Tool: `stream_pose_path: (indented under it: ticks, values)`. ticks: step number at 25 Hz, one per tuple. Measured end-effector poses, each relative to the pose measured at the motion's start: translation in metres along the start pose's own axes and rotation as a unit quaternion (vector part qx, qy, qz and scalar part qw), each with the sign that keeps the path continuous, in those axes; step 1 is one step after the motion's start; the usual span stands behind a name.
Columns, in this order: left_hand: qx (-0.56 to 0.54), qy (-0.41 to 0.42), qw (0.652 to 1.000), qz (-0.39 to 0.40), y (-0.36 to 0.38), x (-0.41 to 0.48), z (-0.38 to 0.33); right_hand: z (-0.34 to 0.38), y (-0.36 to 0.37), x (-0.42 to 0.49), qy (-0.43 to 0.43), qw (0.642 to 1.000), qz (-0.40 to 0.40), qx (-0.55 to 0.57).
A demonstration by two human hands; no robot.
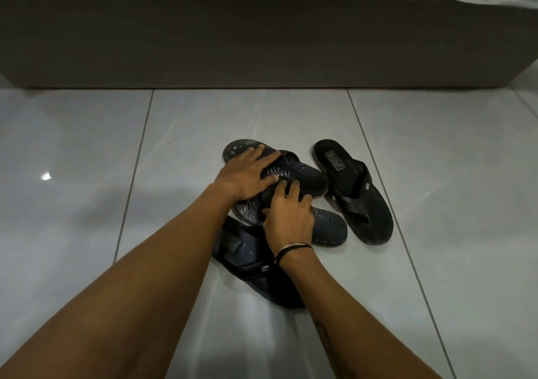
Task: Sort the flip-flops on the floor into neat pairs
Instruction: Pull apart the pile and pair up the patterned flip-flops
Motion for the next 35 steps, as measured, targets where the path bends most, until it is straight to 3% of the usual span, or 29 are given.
stream_pose_path:
  ticks: [4,12,15,18,20,23,26,28,30,35]
  values:
    - [-0.048,-0.069,0.996,-0.034,-0.01,-0.021,0.026,0.026,0.0,0.01,-0.074,0.996,-0.027,-0.031]
    - [-0.072,-0.238,0.962,-0.109,-0.011,-0.121,0.115,0.085,0.005,0.012,-0.335,0.937,0.088,-0.053]
    - [-0.086,-0.258,0.955,-0.116,-0.013,-0.134,0.13,0.083,0.002,0.019,-0.297,0.948,0.112,0.004]
    - [-0.127,-0.194,0.969,-0.083,-0.006,-0.133,0.131,0.059,0.014,0.029,-0.152,0.98,0.127,0.004]
    - [-0.117,-0.162,0.979,-0.032,0.006,-0.132,0.13,0.059,0.026,0.03,-0.132,0.975,0.178,0.002]
    - [-0.148,-0.161,0.976,-0.002,0.014,-0.144,0.134,0.074,0.029,0.027,-0.182,0.962,0.204,-0.02]
    - [-0.273,-0.196,0.94,0.049,0.019,-0.166,0.145,0.091,0.035,0.018,-0.233,0.946,0.22,-0.042]
    - [-0.295,-0.221,0.924,0.103,0.025,-0.178,0.148,0.102,0.042,0.007,-0.266,0.934,0.233,-0.053]
    - [-0.262,-0.235,0.929,0.112,0.028,-0.183,0.151,0.112,0.05,-0.006,-0.298,0.921,0.245,-0.062]
    - [-0.057,-0.256,0.964,0.033,0.025,-0.185,0.152,0.116,0.06,-0.026,-0.31,0.917,0.244,-0.055]
Point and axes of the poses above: each hand's wrist, its own x-axis towards the middle knuckle, its own y-axis out of the palm, z = x × y, the point moved 9 cm from there along x, towards the middle knuckle, and after that the axes turned 9 degrees about z, right-handed, at the moved point
